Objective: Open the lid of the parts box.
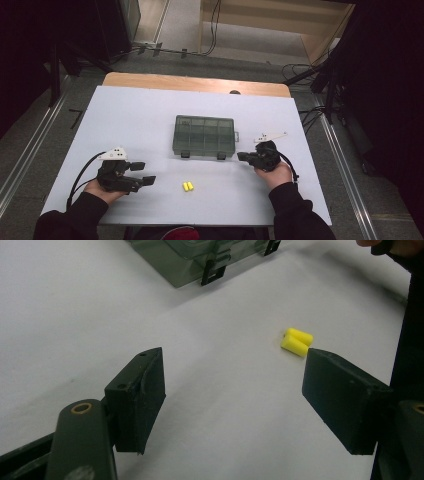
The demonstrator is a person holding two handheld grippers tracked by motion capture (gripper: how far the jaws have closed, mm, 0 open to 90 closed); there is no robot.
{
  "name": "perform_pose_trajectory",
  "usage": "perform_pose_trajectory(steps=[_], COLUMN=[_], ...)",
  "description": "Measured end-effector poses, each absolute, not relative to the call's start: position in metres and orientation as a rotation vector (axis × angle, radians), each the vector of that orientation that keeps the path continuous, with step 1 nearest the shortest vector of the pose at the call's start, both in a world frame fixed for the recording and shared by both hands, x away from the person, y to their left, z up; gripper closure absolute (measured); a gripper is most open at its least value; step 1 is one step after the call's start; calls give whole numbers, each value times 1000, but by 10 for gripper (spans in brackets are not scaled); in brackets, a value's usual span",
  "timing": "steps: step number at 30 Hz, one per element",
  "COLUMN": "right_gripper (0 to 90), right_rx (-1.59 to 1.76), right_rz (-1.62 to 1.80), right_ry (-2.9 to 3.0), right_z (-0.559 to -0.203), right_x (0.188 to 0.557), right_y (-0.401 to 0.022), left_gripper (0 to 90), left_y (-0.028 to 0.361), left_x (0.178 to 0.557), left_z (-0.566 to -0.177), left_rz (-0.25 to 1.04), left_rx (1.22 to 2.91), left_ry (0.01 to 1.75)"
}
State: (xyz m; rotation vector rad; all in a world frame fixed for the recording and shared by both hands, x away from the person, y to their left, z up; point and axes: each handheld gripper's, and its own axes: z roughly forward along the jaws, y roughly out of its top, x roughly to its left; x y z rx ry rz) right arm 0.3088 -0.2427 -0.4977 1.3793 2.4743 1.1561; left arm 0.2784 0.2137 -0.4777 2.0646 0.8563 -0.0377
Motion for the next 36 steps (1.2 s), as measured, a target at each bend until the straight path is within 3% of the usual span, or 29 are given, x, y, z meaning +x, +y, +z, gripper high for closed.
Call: perform_pose_trajectory(steps=[36], right_gripper=[873], right_rx=[1355], right_rz=[1183], right_ry=[2457], right_z=[-495], right_x=[309], right_y=[-235], left_gripper=[253], left_y=[213], left_x=[279], left_z=[-478], left_rz=[-39], left_rx=[2063], left_ry=[856])
